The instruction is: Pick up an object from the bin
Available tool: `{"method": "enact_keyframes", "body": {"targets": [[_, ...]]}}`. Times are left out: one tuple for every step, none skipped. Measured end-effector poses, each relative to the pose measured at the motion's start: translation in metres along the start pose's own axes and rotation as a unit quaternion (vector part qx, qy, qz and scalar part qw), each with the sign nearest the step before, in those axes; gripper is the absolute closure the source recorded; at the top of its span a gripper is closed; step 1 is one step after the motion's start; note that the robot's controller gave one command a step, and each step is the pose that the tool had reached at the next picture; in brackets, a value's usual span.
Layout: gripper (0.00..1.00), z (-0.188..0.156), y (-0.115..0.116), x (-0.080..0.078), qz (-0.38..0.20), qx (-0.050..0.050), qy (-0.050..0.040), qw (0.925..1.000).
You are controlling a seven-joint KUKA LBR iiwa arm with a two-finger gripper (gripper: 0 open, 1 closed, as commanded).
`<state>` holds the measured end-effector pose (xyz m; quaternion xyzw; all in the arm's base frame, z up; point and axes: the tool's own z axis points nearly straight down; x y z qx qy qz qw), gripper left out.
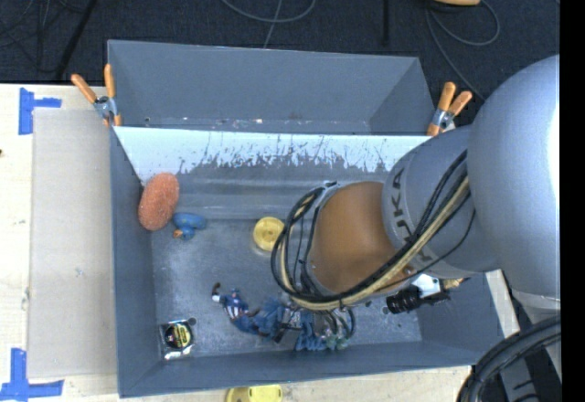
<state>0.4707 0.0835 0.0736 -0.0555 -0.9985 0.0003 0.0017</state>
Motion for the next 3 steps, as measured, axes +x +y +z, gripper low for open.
{"method": "enact_keyframes", "body": {"targets": [[1.00, -0.048, 0.004, -0.012, -0.007, 0.001, 0.0028, 1.0000], [1.00, -0.055, 0.006, -0.032, -0.014, -0.001, -0.0057, 0.9999], [1.00, -0.192, 0.021, -0.056, -0.002, -0.001, -0.0026, 1.0000]]}}
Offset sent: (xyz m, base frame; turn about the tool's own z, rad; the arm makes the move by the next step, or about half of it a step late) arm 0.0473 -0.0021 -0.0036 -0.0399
